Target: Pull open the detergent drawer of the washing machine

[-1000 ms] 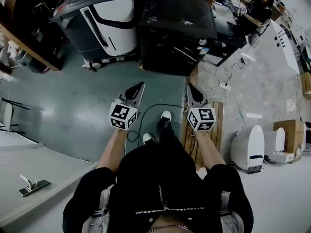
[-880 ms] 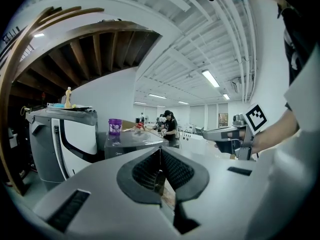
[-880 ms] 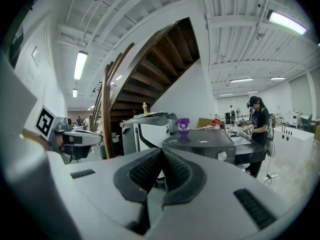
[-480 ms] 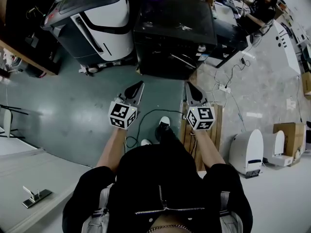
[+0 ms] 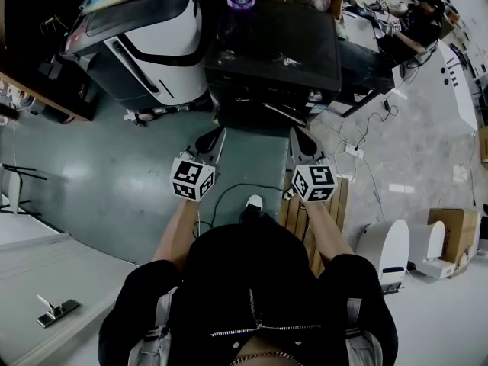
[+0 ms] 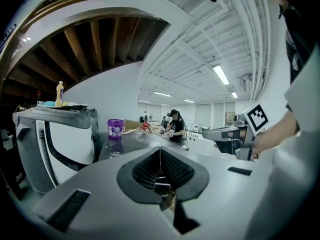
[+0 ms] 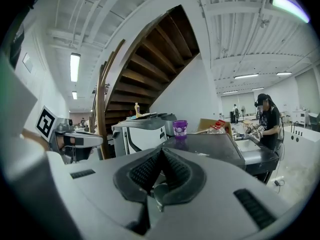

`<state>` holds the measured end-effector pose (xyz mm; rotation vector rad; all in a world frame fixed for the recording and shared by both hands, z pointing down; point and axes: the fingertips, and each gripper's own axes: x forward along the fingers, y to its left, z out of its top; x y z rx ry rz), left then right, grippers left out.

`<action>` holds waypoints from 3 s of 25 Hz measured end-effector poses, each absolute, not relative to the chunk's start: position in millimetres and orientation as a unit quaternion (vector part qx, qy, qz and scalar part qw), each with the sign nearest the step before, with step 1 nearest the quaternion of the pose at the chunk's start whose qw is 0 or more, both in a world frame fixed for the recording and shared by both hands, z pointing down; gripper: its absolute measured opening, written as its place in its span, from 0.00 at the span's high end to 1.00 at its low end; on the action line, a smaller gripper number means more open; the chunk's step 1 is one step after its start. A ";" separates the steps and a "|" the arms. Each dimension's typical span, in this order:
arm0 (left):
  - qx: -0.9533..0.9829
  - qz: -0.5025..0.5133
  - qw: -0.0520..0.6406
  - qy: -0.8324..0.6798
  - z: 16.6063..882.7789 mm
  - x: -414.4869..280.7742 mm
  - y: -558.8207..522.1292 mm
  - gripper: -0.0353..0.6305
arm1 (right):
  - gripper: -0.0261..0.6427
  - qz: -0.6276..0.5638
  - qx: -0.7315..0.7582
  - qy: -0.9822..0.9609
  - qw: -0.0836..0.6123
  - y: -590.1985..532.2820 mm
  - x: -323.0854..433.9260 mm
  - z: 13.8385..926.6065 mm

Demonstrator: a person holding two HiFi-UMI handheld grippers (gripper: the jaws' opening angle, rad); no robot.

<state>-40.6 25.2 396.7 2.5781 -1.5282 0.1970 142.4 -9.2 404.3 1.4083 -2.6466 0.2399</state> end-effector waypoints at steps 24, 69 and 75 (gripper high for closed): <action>0.838 0.070 0.106 -0.531 426.5 -47.2 -58.1 0.91 | 0.95 0.088 0.418 -0.901 0.075 -106.6 114.5 418.4; 0.736 -0.259 0.471 -0.412 576.7 -72.2 -191.3 0.57 | 0.95 0.178 0.449 -0.863 0.147 -182.6 84.1 502.2; 0.704 -0.328 0.510 -0.368 591.8 -76.3 -201.7 0.51 | 0.95 0.187 0.455 -0.857 0.156 -180.1 88.9 509.0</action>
